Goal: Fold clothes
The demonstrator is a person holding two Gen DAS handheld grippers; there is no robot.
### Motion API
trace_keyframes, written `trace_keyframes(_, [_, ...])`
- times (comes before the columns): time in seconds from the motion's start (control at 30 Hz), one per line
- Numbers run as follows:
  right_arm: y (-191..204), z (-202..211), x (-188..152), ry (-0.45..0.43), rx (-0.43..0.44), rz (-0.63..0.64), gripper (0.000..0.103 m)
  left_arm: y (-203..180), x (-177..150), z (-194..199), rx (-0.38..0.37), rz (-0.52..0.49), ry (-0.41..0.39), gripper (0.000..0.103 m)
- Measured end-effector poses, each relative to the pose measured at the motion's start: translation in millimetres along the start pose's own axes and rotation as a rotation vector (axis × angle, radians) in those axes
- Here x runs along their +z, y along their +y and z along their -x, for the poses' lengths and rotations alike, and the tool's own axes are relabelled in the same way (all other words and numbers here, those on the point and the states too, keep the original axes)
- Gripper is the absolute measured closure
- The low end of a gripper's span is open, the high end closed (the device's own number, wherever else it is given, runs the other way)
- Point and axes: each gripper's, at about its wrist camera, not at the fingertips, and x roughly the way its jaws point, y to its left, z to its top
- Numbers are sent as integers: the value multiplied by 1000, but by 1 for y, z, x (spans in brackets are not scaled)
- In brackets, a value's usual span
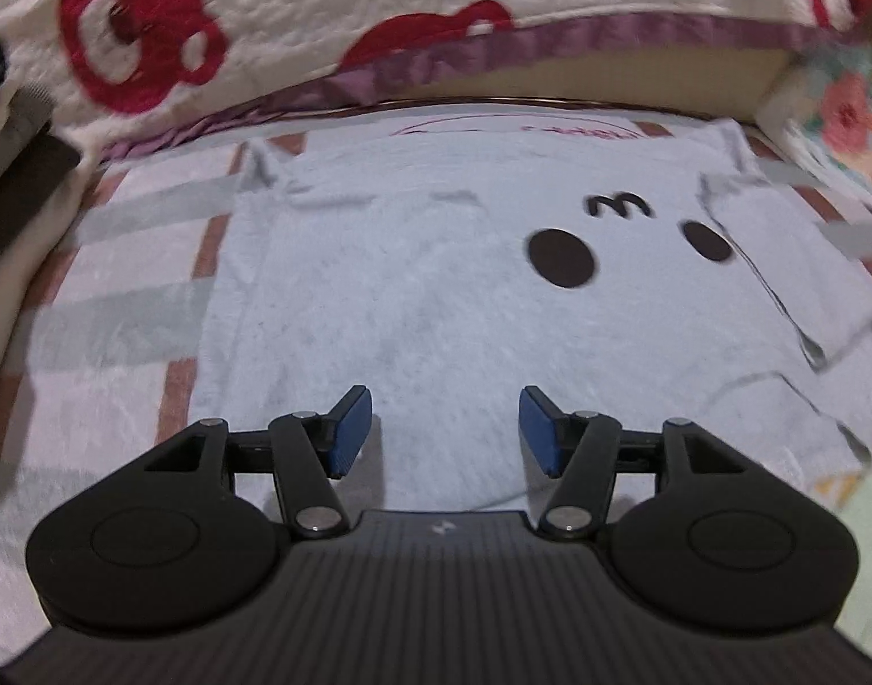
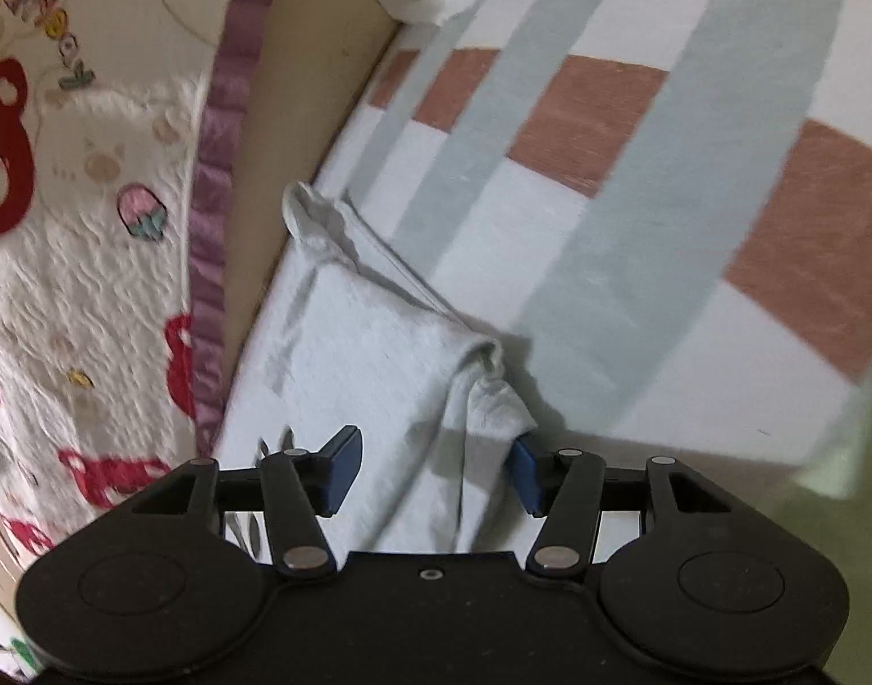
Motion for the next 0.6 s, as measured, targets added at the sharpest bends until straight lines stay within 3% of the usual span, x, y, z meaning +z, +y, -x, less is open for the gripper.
trace_keyframes(0.13, [0, -6, -3, -35, 16, 27, 50, 8, -3, 7, -25, 10, -21, 46])
trace_keyframes(0.2, [-1, -8, -5, -52, 22, 41, 75, 6, -6, 11, -58, -54, -24, 44])
trace_keyframes(0.23, [-1, -10, -6, -60, 25, 48, 78, 5, -8, 12, -50, -87, -29, 43])
trace_keyframes(0.33, [-1, -14, -8, -85, 34, 69, 77, 5, -12, 15, -37, -131, -33, 43])
trace_keyframes(0.4, [2, -16, -9, -91, 12, 100, 74, 10, -15, 13, -43, -100, -23, 43])
trace_keyframes(0.5, [7, -17, -13, -109, 11, 150, 62, 17, -19, 10, -28, -81, -18, 43])
trace_keyframes(0.6, [11, -20, -16, -132, 4, 169, 63, 23, -21, 7, -3, -83, -23, 43])
